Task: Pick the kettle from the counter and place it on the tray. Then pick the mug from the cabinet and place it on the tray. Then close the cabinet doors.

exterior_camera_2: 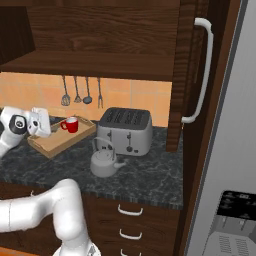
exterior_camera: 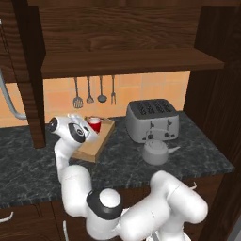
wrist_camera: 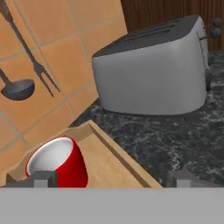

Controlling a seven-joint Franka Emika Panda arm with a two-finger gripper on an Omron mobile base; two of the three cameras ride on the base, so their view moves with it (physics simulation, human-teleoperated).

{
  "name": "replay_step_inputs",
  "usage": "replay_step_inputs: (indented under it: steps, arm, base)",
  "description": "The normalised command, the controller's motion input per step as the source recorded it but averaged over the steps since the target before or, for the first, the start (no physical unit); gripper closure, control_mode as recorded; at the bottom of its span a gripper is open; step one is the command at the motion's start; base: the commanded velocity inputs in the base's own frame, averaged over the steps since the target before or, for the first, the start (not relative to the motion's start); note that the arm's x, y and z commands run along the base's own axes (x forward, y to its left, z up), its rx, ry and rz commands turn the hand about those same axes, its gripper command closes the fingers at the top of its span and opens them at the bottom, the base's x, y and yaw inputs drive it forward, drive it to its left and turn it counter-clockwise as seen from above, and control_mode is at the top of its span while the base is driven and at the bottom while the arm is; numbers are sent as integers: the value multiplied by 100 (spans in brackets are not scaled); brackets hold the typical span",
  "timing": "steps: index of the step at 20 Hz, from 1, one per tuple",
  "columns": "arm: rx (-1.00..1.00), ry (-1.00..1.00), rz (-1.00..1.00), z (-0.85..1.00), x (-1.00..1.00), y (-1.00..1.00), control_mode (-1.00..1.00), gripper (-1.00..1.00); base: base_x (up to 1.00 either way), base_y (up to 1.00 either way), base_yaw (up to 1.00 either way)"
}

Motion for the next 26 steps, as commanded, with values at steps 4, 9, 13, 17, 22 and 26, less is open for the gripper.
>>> replay_step_inputs:
  steps: [4, 9, 13, 17, 22, 26]
  arm:
    - [16, -14, -28, 44, -75, -58, -100, -100]
    - [19, -21, -31, 41, -65, -60, -100, -100]
    - [20, -26, -36, 37, -49, -50, -100, -100]
    - [22, -26, -32, 56, -49, -51, -100, -100]
    - [21, -19, -9, 56, -37, -76, -100, -100]
    - [26, -11, 0, 25, -43, -98, -100, -100]
  base:
    - [0, 0, 0]
    - [0, 0, 0]
    - [0, 0, 0]
    - [0, 0, 0]
    - [0, 0, 0]
    - [0, 0, 0]
